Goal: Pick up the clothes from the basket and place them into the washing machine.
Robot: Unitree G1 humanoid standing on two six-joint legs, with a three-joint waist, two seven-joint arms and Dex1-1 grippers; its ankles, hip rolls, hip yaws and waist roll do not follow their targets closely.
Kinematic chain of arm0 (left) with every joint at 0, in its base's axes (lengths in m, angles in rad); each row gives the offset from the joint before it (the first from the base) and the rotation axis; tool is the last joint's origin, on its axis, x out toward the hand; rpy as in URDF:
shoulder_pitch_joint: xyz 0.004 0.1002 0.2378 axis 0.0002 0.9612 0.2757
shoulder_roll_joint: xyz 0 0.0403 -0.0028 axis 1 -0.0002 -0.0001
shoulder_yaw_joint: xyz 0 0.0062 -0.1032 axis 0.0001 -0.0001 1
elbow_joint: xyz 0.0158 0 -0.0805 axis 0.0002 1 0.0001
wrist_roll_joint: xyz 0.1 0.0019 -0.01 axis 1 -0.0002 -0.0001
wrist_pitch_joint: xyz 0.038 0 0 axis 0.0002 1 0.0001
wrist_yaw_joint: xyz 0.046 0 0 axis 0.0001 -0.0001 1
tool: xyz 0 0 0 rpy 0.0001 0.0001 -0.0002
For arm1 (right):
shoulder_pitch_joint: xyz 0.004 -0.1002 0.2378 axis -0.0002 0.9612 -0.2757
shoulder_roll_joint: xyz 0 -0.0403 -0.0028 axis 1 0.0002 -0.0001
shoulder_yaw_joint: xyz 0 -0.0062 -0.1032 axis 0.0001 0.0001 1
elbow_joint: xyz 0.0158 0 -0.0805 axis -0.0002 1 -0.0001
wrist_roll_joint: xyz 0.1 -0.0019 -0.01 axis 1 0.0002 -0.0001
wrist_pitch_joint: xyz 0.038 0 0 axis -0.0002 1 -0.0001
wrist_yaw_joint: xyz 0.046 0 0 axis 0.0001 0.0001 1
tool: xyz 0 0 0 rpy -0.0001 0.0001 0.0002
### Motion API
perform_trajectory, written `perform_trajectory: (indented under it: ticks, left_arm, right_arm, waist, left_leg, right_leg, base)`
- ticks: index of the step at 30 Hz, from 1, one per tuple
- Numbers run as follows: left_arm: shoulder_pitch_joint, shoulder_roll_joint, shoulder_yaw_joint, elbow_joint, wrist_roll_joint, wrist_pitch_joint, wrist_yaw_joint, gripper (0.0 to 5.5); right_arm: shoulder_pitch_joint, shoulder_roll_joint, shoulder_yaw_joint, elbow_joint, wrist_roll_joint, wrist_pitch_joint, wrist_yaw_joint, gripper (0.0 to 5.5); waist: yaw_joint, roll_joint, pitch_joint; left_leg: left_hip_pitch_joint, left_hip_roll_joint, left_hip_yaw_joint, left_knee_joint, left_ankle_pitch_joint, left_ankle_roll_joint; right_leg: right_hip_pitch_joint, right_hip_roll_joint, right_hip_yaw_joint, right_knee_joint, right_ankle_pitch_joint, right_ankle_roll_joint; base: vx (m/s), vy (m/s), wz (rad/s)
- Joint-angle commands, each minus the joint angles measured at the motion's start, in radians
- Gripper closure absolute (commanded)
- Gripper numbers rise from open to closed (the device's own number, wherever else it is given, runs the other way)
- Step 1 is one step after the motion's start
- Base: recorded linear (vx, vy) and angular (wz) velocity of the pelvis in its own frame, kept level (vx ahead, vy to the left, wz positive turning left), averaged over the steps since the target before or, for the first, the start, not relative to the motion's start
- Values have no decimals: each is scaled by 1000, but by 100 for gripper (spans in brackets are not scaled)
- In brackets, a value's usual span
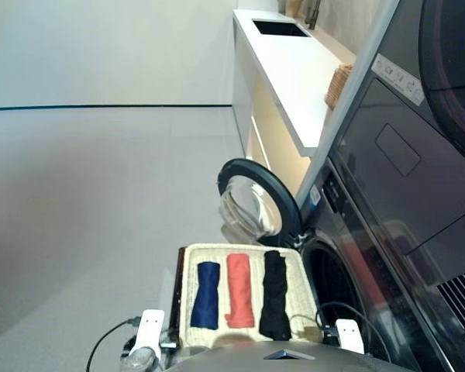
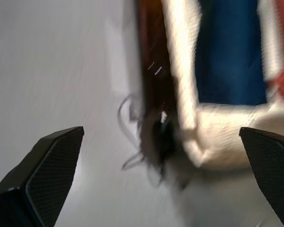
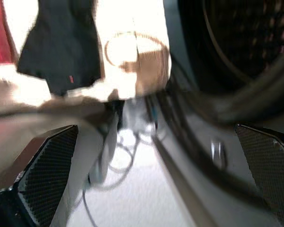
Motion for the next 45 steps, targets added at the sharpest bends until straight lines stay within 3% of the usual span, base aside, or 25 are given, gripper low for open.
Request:
perform_trajectory:
  ticks: [1, 6, 10, 16, 20, 25, 32, 39, 45]
  left_arm:
    - [-105, -24, -71, -198, -132, -63, -11, 0]
    - [-114, 48, -130, -506, -185, -35, -29, 0]
    - [-148, 67, -149, -601, -200, -26, -1, 0]
    - [-225, 81, -191, -676, -173, -30, 38, 0]
    - [-318, 46, -223, -670, -160, -54, 110, 0]
    - [-438, 6, -263, -620, -102, -53, 195, 0]
    - [-523, -21, -247, -542, -107, -64, 299, 0]
    - [-578, -55, -211, -458, -174, -63, 408, 0]
    - [-602, -63, -176, -459, -212, -66, 486, 0]
  right_arm:
    - [-94, -50, 12, -179, 7, -70, -13, 0]
    - [-97, -118, 17, -509, 43, -70, -14, 0]
    - [-116, -149, 26, -703, 69, -87, -25, 0]
    - [-197, -189, 55, -922, 52, -103, -53, 0]
    - [-306, -183, 108, -994, 22, -117, -90, 0]
    - [-460, -154, 162, -1108, -25, -134, -151, 0]
    - [-603, -94, 212, -1164, 7, -172, -210, 0]
    - [-689, -63, 255, -1186, -28, -184, -288, 0]
    - [-702, -59, 264, -1189, -18, -190, -342, 0]
  waist:
    - [-9, 48, 126]
    - [-15, 55, 182]
    - [-19, 50, 226]
    - [-22, 40, 293]
    - [-21, 35, 339]
    - [-34, 31, 416]
    - [-38, 22, 468]
    - [-41, 15, 469]
    - [-44, 11, 469]
  left_leg:
    - [32, -71, -17, 6, -54, 45]
    - [-16, -66, -22, 42, -45, 48]
    - [-79, -58, -23, 106, -55, 50]
    - [-182, -51, -26, 212, -77, 49]
    - [-257, -61, -38, 261, -94, 53]
    - [-382, -62, -37, 338, -104, 64]
    - [-545, -58, -58, 460, -125, 68]
    - [-773, -51, -85, 619, -154, 71]
    - [-871, -43, -90, 672, -160, 67]
  right_leg:
    - [30, -65, -70, 46, -62, 60]
    - [-23, -68, -62, 95, -69, 58]
    - [-88, -66, -41, 148, -78, 51]
    - [-181, -57, -13, 212, -85, 43]
    - [-279, -51, 22, 271, -82, 47]
    - [-418, -53, 51, 376, -86, 52]
    - [-567, -53, 61, 490, -102, 43]
    - [-772, -57, 63, 633, -130, 30]
    - [-865, -57, 64, 683, -140, 22]
  base:
    - [-80, 19, 43]
    - [-66, 5, 60]
    - [-88, -9, -21]
    - [-82, -19, -48]
    - [-113, 11, -124]
    - [-133, 8, -107]
    - [-139, -23, -18]
    - [-128, -22, 59]
    - [-70, -5, 14]
